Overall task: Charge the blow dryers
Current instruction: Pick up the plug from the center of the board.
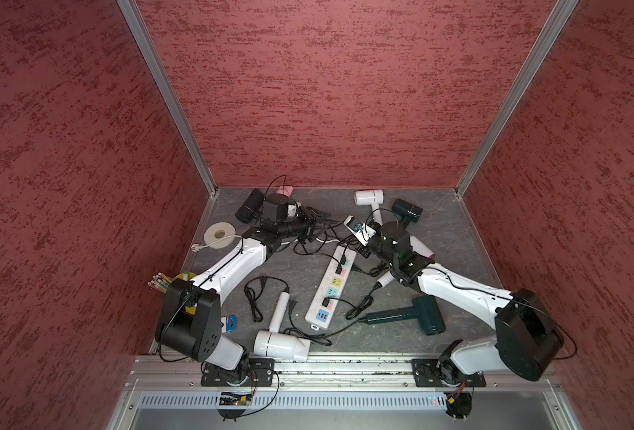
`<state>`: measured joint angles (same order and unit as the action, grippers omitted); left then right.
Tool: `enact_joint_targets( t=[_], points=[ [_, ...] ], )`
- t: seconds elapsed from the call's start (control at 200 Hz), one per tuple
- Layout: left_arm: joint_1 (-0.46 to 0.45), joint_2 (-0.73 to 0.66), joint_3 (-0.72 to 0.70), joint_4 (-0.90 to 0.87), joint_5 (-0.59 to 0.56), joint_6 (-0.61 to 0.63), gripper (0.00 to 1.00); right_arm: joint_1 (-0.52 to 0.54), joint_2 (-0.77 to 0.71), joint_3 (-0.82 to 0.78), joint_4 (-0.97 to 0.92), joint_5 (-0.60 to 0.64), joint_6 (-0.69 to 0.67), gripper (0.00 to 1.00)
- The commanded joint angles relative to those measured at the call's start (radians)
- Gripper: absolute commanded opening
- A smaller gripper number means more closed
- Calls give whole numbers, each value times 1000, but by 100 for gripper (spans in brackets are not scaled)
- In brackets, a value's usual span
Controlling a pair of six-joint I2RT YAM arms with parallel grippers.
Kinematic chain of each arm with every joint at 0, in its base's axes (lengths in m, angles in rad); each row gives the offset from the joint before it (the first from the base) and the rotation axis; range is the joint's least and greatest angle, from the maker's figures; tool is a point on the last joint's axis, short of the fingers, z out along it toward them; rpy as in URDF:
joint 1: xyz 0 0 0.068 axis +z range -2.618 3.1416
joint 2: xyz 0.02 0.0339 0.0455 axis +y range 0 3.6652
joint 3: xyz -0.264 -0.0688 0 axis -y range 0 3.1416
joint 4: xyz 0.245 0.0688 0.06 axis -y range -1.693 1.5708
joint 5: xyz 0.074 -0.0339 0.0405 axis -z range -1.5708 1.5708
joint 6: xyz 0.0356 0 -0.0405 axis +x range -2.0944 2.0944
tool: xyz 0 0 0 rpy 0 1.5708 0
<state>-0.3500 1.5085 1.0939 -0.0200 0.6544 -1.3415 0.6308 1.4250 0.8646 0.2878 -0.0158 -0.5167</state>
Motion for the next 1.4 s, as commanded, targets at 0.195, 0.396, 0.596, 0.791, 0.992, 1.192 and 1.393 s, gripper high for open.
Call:
enact_joint_targets(
  t=[0.195,0.396,0.596,0.791,0.992,1.192,1.393],
  points=[
    [-2,13,4,53,21,-15,47,8,23,2,-1,-12,12,0],
    [0,7,-2,48,21,-15,34,9,23,2,-9,-1,12,0],
    [3,4,-4,40,19,-6,15,9,23,3,-15,-10,20,0],
    [-11,2,5,30,-16,71,13,9,23,53,-116,-55,70,18],
    [-64,12,37,-26,-95,243,13,6,13,148,-324,-79,171,58],
    [-116,12,18,-6,-145,363,10,6,-13,205,-457,-99,308,75],
    [-158,7,-15,60,-137,415,10,6,-85,162,-413,-63,477,100]
  ],
)
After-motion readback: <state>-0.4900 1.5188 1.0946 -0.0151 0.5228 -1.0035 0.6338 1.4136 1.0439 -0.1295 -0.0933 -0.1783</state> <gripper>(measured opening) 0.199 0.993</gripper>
